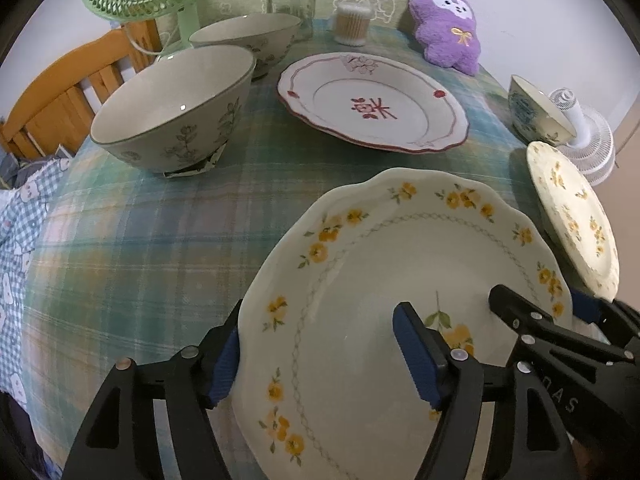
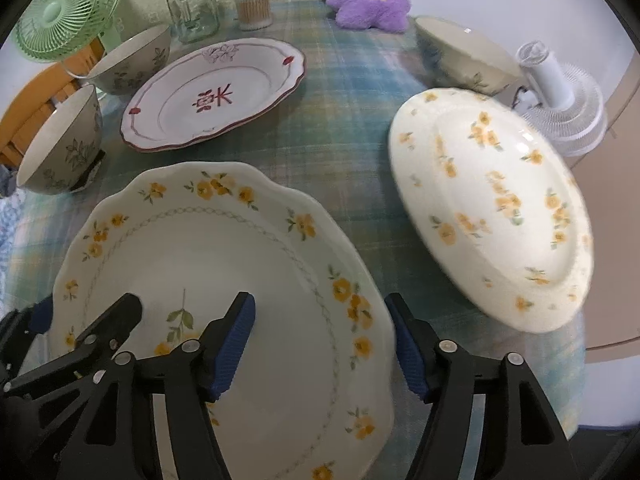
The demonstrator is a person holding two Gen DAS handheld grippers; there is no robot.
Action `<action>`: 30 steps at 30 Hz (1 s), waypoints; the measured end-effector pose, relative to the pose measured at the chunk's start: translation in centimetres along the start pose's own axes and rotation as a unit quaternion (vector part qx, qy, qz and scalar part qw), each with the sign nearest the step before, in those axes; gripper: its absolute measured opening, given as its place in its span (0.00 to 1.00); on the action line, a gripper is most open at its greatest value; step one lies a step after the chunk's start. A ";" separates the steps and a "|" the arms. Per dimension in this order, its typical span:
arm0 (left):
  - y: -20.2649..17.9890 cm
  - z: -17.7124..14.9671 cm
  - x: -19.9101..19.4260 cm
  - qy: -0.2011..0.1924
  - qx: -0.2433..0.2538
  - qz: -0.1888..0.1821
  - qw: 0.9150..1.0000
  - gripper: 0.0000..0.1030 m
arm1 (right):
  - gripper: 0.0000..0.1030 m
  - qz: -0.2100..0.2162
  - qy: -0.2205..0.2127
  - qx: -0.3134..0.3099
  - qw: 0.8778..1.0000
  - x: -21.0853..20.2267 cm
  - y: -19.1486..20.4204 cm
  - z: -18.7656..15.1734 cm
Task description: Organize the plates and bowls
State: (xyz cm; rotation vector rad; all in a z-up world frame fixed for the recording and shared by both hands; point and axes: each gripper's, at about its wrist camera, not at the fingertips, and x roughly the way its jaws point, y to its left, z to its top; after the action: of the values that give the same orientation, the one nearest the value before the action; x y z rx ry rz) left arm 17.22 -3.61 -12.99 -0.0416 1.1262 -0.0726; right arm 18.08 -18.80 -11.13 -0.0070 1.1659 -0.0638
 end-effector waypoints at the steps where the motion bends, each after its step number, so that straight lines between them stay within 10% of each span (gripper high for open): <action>1: 0.1 -0.1 -0.2 0.000 0.001 -0.002 1.000 0.73 | 0.74 -0.005 -0.004 0.002 1.000 -0.5 -0.1 -0.1; 19: -1.6 0.1 -6.7 -0.065 0.095 -0.054 0.992 0.93 | 0.79 0.006 -0.086 0.081 0.993 -8.8 -2.6 -0.5; 30: -6.5 2.3 -7.6 -0.091 0.050 -0.030 0.994 0.93 | 0.79 0.021 -0.094 0.043 0.994 -9.2 -8.1 2.5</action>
State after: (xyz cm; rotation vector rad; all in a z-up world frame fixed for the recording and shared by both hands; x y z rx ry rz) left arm 15.77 -9.52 -4.73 0.0074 0.9389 -0.1748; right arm 16.36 -26.44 -1.40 0.0867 0.9747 -0.0746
